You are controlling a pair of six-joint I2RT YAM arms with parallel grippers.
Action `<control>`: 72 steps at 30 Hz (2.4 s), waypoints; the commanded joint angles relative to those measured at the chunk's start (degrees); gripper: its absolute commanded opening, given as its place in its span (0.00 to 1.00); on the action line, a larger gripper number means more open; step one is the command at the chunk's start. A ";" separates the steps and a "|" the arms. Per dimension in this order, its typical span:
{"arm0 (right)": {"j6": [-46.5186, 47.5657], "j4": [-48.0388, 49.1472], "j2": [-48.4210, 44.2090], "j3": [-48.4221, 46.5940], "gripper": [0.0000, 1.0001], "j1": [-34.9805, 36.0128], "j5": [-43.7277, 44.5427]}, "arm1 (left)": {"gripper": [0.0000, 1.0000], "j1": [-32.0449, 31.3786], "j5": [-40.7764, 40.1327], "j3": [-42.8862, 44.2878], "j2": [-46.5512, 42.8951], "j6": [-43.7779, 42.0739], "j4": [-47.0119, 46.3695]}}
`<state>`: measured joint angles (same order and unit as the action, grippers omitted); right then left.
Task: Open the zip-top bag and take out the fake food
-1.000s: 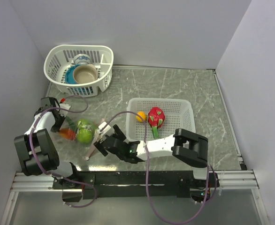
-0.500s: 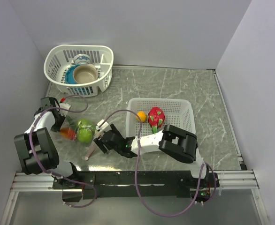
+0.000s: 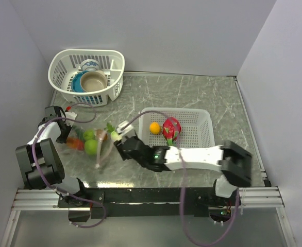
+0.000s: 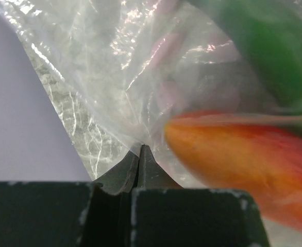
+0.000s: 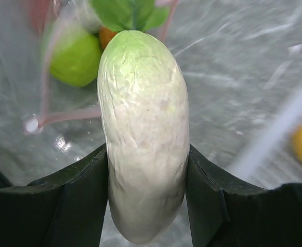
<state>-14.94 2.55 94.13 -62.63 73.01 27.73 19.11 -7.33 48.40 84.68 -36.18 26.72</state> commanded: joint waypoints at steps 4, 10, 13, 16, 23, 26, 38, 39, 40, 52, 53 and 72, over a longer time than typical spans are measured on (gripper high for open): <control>-10.26 -13.34 -18.26 5.67 0.04 -1.81 17.35 | 0.01 0.22 -1.02 -0.85 1.45 0.06 -4.75; -20.29 -24.95 -22.76 9.72 0.20 -12.44 24.74 | 0.01 0.13 -0.14 -0.86 1.45 0.41 -4.22; -18.99 -23.38 -22.15 11.48 0.47 -16.76 23.96 | 0.01 -0.04 0.13 -0.33 1.36 0.33 -3.78; -20.04 -24.69 -19.78 9.99 1.00 -18.78 22.90 | 0.01 -0.04 0.83 -0.15 0.66 0.06 -3.25; -15.48 -19.26 -20.39 8.93 1.00 -14.58 23.43 | 0.01 -1.10 6.79 5.11 -2.50 2.08 6.22; -15.20 -16.18 -16.37 8.67 1.00 -11.15 20.63 | 0.01 -1.45 13.20 12.40 -4.79 4.01 15.70; -7.39 0.58 3.06 -1.16 1.00 6.26 18.42 | 0.01 -2.06 18.50 19.81 -8.04 4.46 25.94; -5.56 1.84 3.95 -1.79 1.00 6.53 17.55 | 0.01 -2.06 16.58 17.80 -7.61 4.19 25.06; -4.67 3.15 4.57 -2.40 1.00 6.44 16.06 | 0.01 -2.15 15.52 16.65 -7.60 4.02 23.83; -8.08 -4.39 3.10 2.23 1.00 2.13 16.66 | 0.01 -0.75 2.23 1.52 -3.39 -0.82 3.78; -9.92 -5.52 2.04 5.82 1.00 2.13 17.09 | 0.01 -0.40 2.50 1.61 -2.78 -0.99 3.86; -6.45 -14.36 -25.90 18.32 1.00 4.33 17.22 | 0.01 1.10 3.73 3.19 -1.36 -1.43 4.22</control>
<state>-29.04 -19.51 79.09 -48.21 75.96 50.65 19.90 -3.77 49.89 83.48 -36.73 32.10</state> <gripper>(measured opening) 0.997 0.012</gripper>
